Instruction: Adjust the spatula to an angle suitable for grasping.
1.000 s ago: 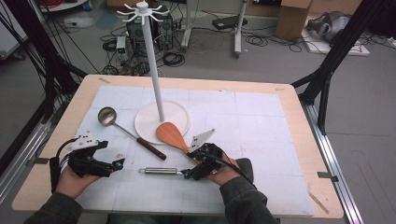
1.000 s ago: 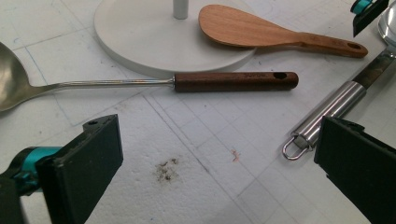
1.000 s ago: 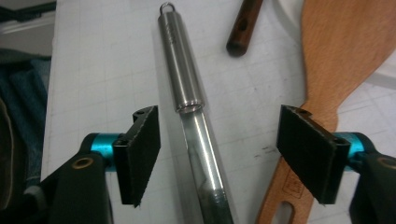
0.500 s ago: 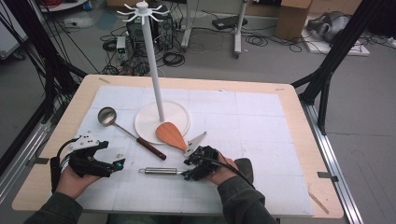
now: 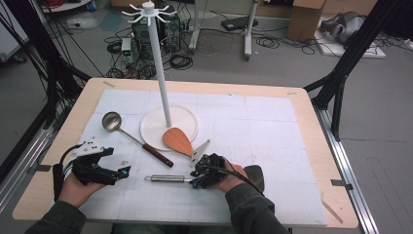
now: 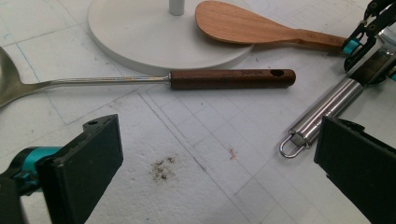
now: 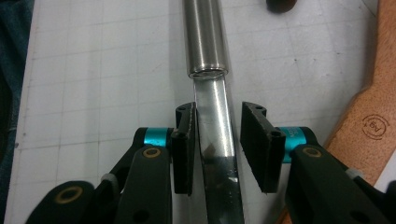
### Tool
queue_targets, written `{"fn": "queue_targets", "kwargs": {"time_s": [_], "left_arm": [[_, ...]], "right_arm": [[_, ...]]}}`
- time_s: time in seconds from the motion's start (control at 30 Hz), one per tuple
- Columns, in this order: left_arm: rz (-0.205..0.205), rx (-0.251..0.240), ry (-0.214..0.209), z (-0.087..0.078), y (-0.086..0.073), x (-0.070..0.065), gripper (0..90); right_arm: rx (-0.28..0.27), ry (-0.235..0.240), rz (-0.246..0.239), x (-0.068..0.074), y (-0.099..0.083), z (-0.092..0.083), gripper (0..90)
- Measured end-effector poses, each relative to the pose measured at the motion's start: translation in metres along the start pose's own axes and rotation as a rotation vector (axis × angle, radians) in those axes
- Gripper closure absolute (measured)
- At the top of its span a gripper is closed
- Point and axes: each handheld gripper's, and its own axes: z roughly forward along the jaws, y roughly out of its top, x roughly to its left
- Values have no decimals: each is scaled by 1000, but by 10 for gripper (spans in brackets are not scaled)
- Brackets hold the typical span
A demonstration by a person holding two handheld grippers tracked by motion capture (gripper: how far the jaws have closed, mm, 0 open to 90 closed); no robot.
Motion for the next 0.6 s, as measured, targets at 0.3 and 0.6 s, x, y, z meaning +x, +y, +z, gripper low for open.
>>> {"fn": "queue_targets", "kwargs": {"time_s": [0.3, 0.6], "left_arm": [[-4, -8, -4, -1, 0, 0, 17], [-6, -9, -8, -1, 1, -1, 17]], "right_arm": [[2, 6, -25, -1, 0, 1, 725], [-4, 11, -32, -4, 0, -1, 743]]}}
